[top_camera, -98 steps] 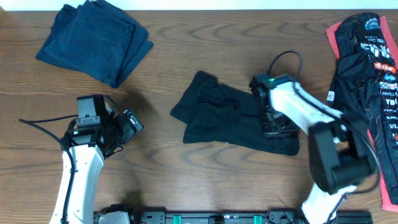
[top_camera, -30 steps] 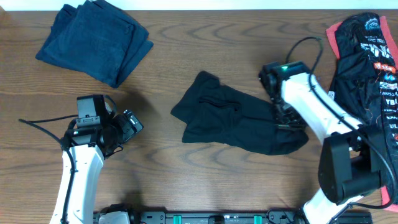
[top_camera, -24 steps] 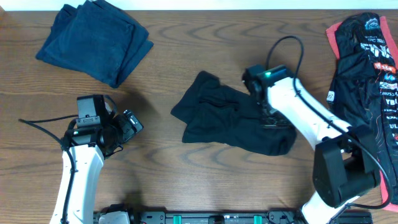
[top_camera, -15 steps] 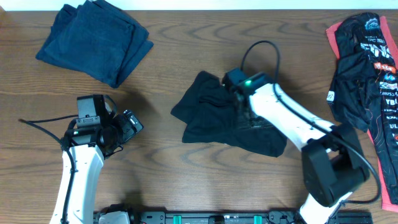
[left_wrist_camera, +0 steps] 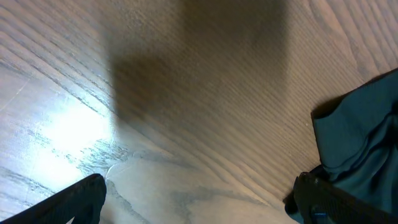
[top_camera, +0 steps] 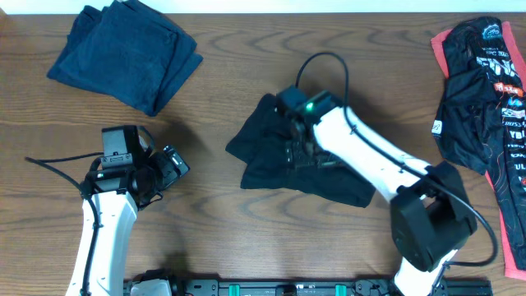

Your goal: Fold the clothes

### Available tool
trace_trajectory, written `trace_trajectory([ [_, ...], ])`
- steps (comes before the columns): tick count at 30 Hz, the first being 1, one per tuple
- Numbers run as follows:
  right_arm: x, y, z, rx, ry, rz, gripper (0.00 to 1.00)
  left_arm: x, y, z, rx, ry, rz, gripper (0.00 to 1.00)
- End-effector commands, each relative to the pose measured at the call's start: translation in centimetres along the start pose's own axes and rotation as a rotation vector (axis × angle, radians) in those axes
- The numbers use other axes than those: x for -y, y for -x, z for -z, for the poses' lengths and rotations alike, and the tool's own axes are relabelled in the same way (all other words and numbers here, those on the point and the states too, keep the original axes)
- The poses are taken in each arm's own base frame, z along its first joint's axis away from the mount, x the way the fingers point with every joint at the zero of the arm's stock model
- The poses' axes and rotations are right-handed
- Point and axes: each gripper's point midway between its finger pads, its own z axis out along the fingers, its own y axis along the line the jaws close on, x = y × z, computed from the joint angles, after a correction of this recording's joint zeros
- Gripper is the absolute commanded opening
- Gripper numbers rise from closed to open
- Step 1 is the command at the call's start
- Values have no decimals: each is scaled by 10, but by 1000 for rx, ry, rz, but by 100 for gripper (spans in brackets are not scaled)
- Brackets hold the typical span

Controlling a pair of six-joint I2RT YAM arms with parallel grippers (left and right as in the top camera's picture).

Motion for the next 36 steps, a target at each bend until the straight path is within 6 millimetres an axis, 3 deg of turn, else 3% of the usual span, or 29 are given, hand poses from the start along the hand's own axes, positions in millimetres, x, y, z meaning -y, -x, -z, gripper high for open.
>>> trace_trajectory([
  [1,23,19,43,83,52,-88,88,-6,-3,-3,-11,23,-2,98],
  [3,43,19,55,93,58,-138,72,-6,-3,-3,-11,22,-2,98],
  [6,73,14,62,70,58,-205,19,-6,-3,-3,-11,23,-2,98],
  [7,79,12,62,58,73,-215,6,-6,-3,-3,-10,22,-2,98],
  [8,80,11,59,40,101,-211,1,-6,-3,-3,-9,21,-2,98],
  [12,64,4,38,-21,225,-125,1,-6,-2,-3,-5,19,-3,98],
  [15,55,-6,9,-55,260,-121,1,-6,-3,-3,-8,21,-3,98],
  [21,22,-42,-48,-149,440,-124,2,-6,-3,-3,-10,22,-2,98],
  [26,13,-60,-75,-173,499,-164,1,-6,-3,-3,-11,22,-2,98],
  [30,13,-51,-67,-141,514,-157,1,-6,-3,-3,-11,22,-2,98],
  [34,21,-24,-32,-54,533,-138,1,-6,-3,-3,-11,22,-2,98],
  [36,34,-7,-10,10,525,-154,7,-6,-4,-3,-11,22,-2,98],
])
